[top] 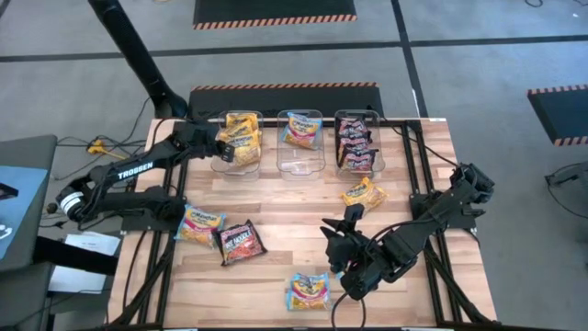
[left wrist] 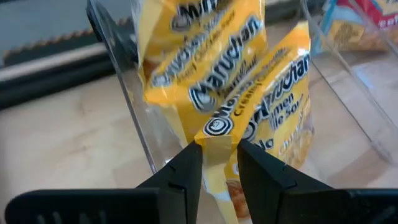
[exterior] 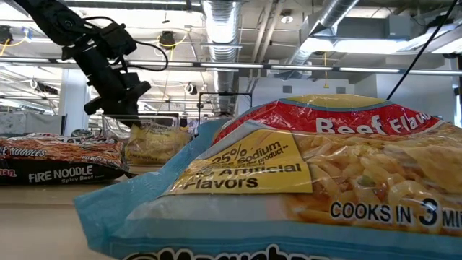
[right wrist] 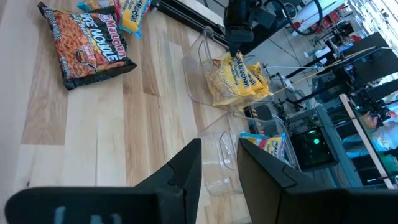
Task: Sort Maruchan noodles
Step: Put the yellow noodle pack into the left transparent bin, then put the blue noodle pack into the middle transparent bin
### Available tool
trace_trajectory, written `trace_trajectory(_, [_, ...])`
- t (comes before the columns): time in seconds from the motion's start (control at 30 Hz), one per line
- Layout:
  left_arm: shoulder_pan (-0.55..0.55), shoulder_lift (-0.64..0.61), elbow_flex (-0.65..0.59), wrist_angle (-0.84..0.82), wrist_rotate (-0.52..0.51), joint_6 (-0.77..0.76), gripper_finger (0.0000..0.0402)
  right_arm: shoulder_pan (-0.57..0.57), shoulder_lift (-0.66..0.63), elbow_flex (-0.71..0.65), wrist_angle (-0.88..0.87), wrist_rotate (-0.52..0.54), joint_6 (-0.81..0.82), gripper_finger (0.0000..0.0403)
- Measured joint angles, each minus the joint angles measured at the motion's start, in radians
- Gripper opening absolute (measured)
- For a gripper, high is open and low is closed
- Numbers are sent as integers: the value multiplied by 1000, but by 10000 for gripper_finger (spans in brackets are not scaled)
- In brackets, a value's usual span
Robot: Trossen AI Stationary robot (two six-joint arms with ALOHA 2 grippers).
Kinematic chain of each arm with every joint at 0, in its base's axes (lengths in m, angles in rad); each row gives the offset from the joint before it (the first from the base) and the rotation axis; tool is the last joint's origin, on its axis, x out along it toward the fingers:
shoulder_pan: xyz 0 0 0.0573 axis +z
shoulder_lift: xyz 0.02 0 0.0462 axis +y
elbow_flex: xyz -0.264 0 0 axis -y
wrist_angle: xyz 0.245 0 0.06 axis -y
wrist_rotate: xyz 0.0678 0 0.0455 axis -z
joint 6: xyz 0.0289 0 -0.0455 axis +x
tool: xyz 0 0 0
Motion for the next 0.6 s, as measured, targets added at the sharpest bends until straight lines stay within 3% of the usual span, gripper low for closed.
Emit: trace_trajectory(0.6, [0, 0, 140, -208, -11, -4, 89, -20, 0, 0, -5, -102, 52, 128])
